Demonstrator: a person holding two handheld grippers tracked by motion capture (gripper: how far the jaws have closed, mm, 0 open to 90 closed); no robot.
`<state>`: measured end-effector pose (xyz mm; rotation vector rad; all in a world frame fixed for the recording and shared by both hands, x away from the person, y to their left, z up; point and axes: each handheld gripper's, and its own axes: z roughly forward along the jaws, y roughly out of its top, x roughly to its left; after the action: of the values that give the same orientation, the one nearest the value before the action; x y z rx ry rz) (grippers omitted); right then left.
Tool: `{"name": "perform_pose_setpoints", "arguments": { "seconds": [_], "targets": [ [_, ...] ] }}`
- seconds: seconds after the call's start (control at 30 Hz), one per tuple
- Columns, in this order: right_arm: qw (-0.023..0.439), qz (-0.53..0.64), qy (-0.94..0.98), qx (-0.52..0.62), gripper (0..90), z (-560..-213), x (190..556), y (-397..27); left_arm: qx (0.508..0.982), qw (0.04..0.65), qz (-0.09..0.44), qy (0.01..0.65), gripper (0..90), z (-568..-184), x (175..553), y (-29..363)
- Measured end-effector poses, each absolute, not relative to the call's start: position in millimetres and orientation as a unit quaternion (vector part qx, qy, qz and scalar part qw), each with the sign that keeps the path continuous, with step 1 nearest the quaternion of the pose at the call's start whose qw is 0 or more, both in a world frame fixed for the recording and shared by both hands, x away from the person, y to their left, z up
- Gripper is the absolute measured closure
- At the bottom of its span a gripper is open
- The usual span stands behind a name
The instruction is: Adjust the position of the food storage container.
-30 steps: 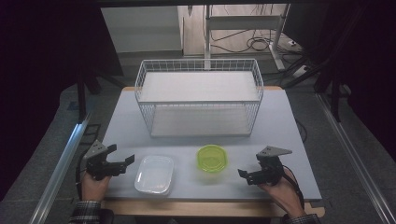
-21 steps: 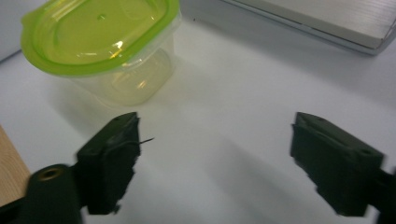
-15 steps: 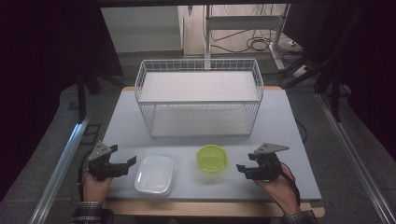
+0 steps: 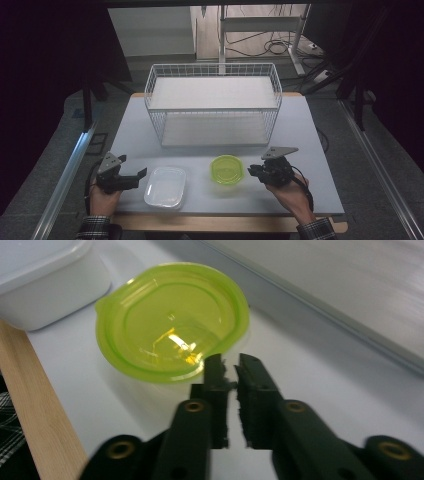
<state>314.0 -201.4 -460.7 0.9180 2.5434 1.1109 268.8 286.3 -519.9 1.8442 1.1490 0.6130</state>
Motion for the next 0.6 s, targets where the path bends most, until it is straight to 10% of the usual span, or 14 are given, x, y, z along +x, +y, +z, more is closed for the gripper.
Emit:
{"name": "perform_pose_setpoints", "arguments": {
  "seconds": [0.6],
  "targets": [
    [0.076,0.400,0.878,0.253,89.8,-456,329,-138,0.746,0.418,0.249,0.456,5.5,-522,269,284]
  ]
}}
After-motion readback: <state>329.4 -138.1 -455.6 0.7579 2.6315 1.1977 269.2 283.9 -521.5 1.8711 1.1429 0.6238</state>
